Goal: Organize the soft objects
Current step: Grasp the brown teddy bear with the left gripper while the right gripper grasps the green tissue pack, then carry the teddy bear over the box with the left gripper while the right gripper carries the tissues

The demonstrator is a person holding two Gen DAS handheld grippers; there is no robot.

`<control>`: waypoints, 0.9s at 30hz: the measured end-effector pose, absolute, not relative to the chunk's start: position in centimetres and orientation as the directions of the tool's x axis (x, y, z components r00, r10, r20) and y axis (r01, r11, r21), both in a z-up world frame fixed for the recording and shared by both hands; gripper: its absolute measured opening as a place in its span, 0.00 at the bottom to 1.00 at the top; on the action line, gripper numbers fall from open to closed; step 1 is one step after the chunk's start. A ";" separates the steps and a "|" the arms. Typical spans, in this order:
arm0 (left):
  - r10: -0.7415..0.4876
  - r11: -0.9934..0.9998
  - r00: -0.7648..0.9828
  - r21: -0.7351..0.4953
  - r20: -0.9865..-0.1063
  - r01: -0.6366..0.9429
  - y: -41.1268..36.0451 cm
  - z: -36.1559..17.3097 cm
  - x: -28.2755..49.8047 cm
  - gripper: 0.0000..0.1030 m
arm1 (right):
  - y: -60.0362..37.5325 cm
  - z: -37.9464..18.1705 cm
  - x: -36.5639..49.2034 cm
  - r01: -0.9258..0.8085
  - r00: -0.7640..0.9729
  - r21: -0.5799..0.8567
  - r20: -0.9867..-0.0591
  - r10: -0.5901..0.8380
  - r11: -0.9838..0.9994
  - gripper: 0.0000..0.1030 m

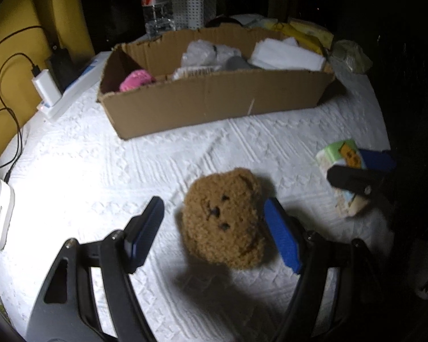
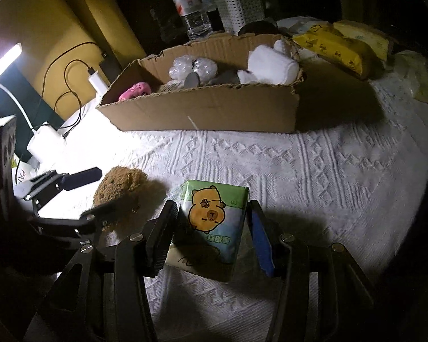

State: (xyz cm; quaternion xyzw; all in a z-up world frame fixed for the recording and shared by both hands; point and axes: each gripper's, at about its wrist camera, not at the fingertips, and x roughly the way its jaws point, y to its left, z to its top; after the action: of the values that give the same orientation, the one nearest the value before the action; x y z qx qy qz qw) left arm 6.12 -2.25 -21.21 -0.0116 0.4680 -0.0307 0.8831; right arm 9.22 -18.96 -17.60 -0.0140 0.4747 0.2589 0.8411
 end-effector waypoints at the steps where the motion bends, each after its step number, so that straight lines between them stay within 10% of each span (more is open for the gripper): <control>1: -0.070 0.998 0.555 -0.053 -0.829 0.046 -2.2 -21.5 6.2 0.71 | -19.0 -17.6 9.3 -0.449 0.415 0.223 -0.805 0.424 0.865 0.52; 7: -0.094 0.995 0.553 -0.061 -0.828 0.077 -2.7 -22.1 6.1 0.43 | -19.3 -17.2 9.7 -0.452 0.422 0.229 -0.797 0.433 0.862 0.52; 27: -0.087 0.996 0.623 -0.080 -0.778 0.038 -1.8 -18.5 5.2 0.41 | -19.8 -14.2 10.3 -0.473 0.456 0.226 -0.764 0.456 0.851 0.52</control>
State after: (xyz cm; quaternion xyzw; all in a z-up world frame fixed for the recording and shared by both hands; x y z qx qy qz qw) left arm 5.21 -1.82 -18.53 -0.0279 0.4330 -0.0348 0.9003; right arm 10.33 -19.79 -14.24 -0.0095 0.4445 0.2724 0.8533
